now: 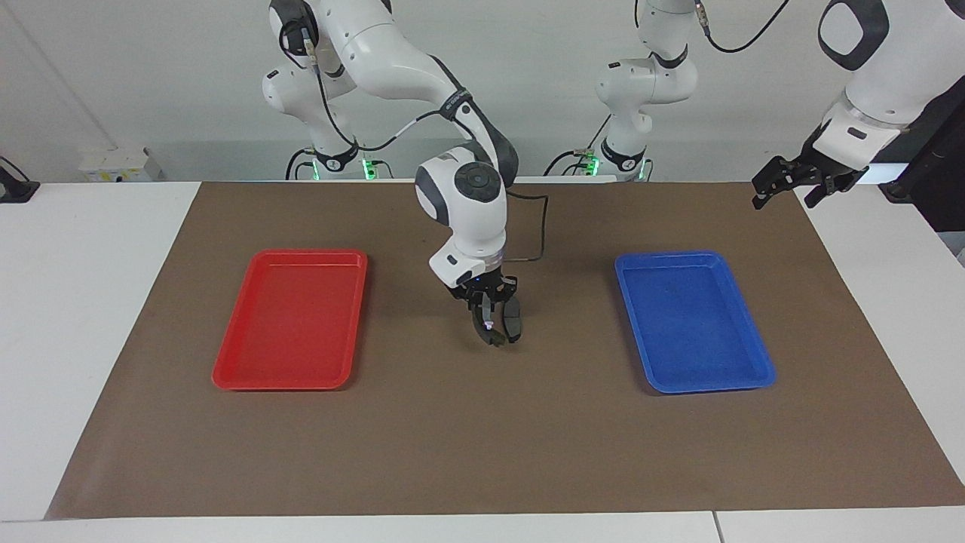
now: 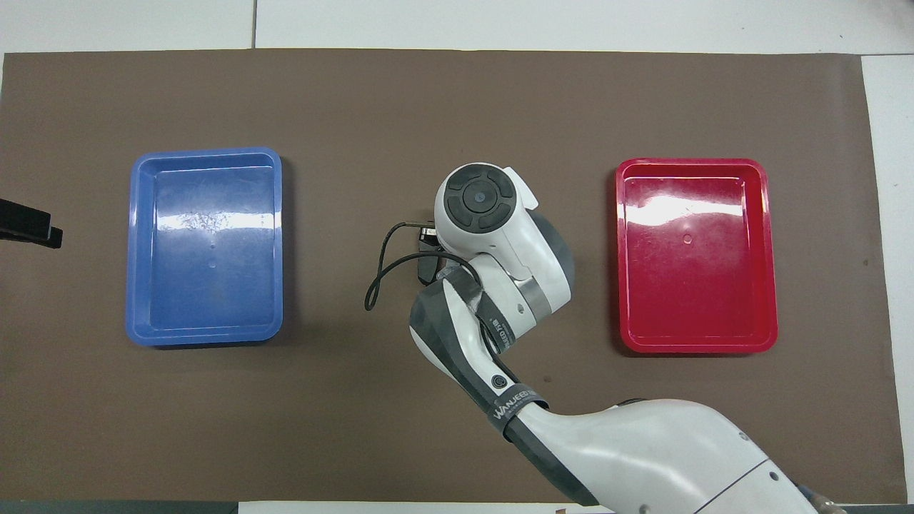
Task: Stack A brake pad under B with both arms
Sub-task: 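Carry the silver pad with the right gripper above the dark pad, then lower the silver pad onto the dark pad and open the right gripper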
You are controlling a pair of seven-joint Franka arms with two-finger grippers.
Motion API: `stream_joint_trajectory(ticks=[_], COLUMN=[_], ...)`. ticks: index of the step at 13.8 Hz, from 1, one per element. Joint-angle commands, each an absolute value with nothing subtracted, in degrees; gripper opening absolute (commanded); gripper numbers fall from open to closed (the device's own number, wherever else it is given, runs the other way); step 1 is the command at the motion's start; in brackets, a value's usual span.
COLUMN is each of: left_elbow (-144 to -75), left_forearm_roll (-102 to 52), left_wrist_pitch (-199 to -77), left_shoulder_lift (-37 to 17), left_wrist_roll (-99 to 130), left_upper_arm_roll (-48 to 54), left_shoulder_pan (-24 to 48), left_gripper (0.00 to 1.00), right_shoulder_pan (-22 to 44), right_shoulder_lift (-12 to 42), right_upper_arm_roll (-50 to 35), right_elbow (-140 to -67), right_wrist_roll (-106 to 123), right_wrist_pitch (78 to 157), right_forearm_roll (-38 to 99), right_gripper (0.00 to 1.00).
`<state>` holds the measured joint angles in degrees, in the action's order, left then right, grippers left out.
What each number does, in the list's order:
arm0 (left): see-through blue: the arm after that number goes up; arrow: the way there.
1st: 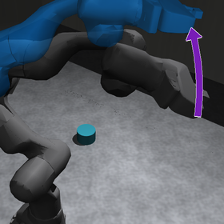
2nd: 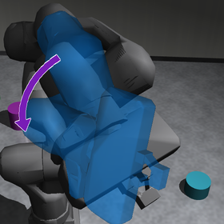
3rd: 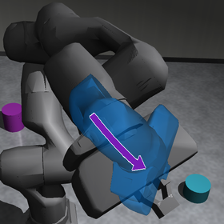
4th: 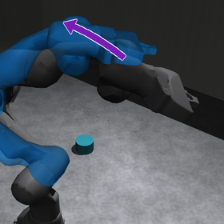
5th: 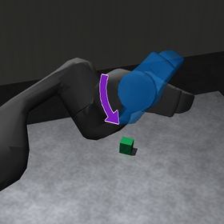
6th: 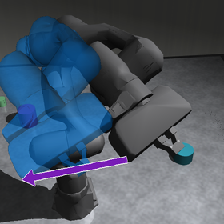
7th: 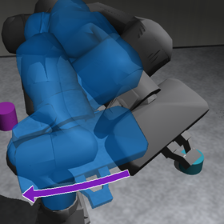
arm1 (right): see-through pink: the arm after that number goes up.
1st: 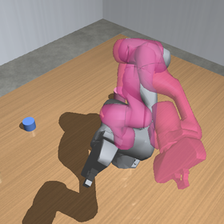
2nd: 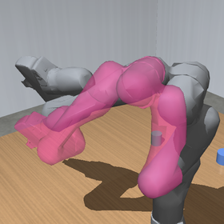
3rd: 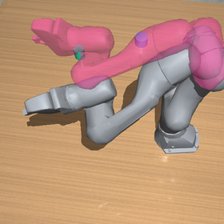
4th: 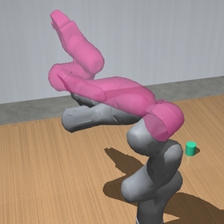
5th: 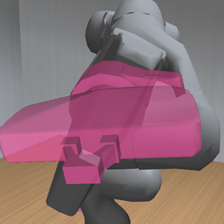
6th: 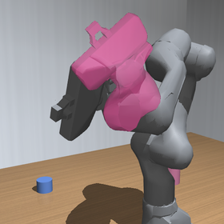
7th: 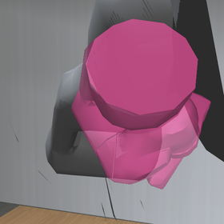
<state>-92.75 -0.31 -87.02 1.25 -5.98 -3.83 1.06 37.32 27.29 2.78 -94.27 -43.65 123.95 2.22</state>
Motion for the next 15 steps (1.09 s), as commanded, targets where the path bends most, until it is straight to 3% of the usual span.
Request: stream_joint_trajectory(ticks=[1, 15], left_elbow=[-93.8, -93.7], left_forearm_roll=[-0.8, -0.8], left_wrist_pitch=[-88.3, -87.9], left_shoulder_lift=[1.6, 1.6], left_wrist_roll=[-5.4, -5.5], left_upper_arm_roll=[-3.5, -3.6], left_shoulder_pan=[0.6, 0.4], left_gripper=[1.00, 1.00], right_shoulder_pan=[38.3, 40.7], right_shoulder_lift=[28.6, 30.4], right_upper_arm_roll=[2.9, 3.0], right_elbow=[-92.7, -95.7], right_wrist_roll=[-45.3, -47.9], right_wrist_pitch=[124.6, 128.7], right_forearm_roll=[3.3, 2.7], right_gripper=[0.00, 0.00])
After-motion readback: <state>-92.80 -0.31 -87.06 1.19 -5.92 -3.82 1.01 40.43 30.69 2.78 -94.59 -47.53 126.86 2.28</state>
